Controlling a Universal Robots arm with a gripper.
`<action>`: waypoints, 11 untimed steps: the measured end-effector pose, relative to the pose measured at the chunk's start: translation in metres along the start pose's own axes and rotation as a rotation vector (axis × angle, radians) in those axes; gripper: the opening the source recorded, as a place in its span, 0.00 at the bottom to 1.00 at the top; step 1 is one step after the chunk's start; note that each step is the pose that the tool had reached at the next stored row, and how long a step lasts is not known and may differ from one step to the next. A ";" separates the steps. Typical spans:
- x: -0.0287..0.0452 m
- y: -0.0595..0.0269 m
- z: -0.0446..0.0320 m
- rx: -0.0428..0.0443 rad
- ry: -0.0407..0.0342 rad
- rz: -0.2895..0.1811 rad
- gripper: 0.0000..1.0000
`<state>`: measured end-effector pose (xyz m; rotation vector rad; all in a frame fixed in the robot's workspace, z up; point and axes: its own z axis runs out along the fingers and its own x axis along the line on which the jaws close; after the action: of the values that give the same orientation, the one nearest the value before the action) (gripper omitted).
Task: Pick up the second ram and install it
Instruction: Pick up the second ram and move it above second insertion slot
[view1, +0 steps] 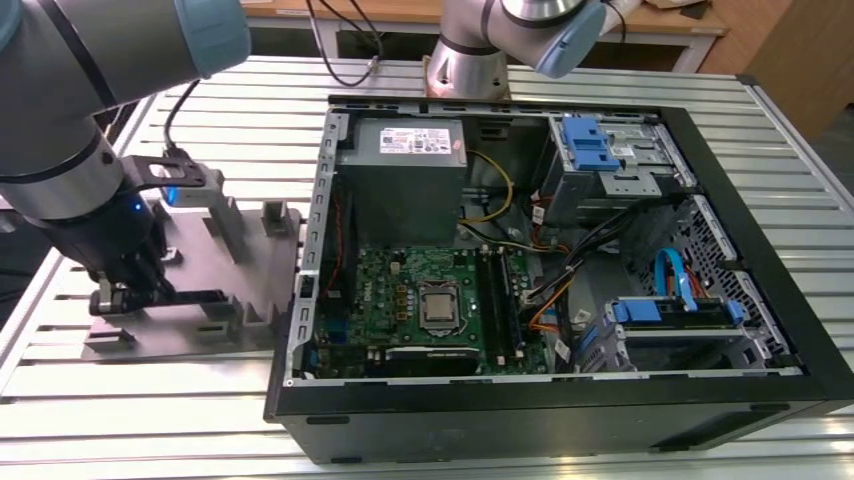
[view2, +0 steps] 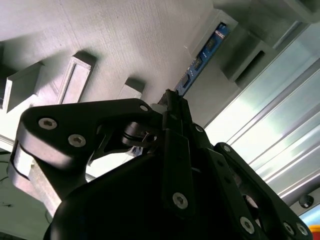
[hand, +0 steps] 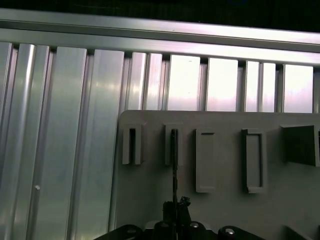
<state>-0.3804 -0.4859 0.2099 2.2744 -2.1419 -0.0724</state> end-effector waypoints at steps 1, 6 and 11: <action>0.0000 0.0001 -0.0013 0.0000 0.0000 0.000 0.14; -0.0002 0.0004 -0.0085 0.0000 0.0000 0.000 0.14; -0.0004 0.0007 -0.0158 0.0000 0.0000 0.000 0.14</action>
<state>-0.3805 -0.4859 0.2257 2.2743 -2.1419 -0.0724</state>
